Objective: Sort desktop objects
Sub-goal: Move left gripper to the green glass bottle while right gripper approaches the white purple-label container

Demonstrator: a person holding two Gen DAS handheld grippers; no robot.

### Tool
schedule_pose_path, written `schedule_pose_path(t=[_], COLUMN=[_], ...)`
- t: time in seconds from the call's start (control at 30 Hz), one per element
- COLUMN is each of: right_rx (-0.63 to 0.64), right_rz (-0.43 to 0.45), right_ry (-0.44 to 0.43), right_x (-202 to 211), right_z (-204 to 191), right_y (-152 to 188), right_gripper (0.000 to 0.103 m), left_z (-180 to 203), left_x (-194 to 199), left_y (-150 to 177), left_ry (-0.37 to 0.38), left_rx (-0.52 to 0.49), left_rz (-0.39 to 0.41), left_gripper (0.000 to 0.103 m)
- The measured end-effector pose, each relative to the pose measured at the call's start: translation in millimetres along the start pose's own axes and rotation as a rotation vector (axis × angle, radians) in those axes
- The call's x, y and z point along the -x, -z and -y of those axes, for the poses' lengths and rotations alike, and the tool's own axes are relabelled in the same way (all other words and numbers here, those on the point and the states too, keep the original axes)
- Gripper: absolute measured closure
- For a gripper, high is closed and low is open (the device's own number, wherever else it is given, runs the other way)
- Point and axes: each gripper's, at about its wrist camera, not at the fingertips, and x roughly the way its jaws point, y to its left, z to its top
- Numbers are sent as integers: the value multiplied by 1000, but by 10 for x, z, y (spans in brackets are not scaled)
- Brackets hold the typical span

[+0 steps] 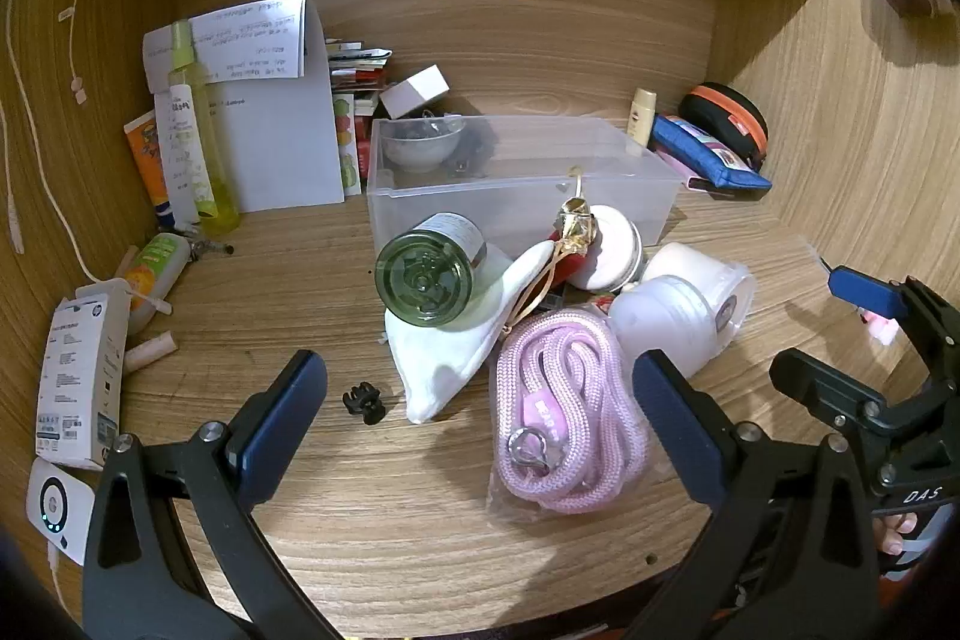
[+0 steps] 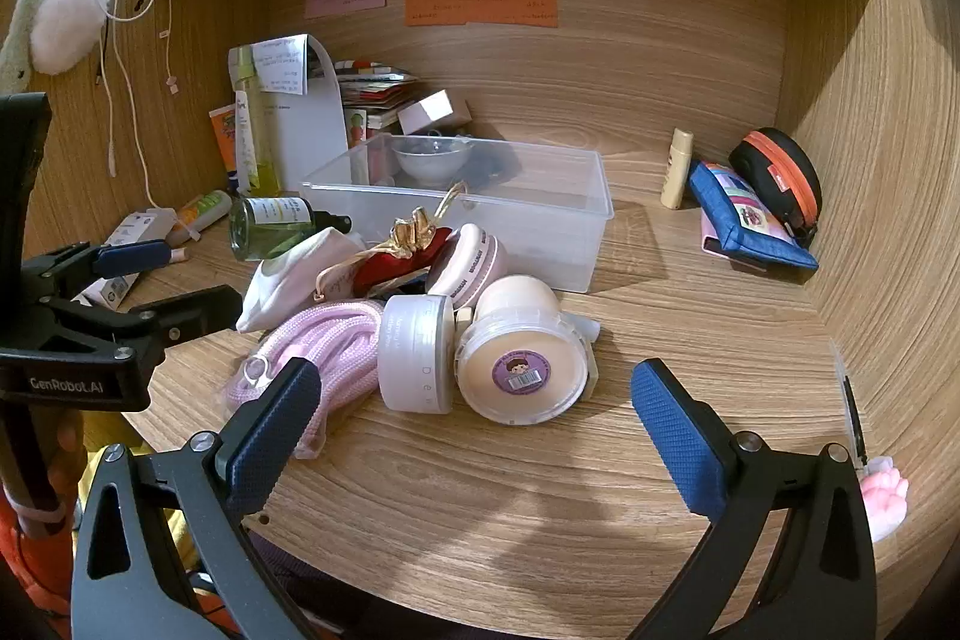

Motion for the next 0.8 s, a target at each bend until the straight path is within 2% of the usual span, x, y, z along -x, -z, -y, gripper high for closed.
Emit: schedule_pose_path(t=[0.43, 0.8], right_rx=[7, -4], right_rz=[-5, -1], right_ry=[0, 7], right_x=[-5, -9], right_z=[-22, 13], right_y=[3, -12], right_gripper=[0, 0], left_z=[17, -103], left_x=[13, 90], left_y=[20, 21], left_ry=[-5, -14], left_rx=[1, 6], left_rz=[3, 46], left_gripper=[0, 0])
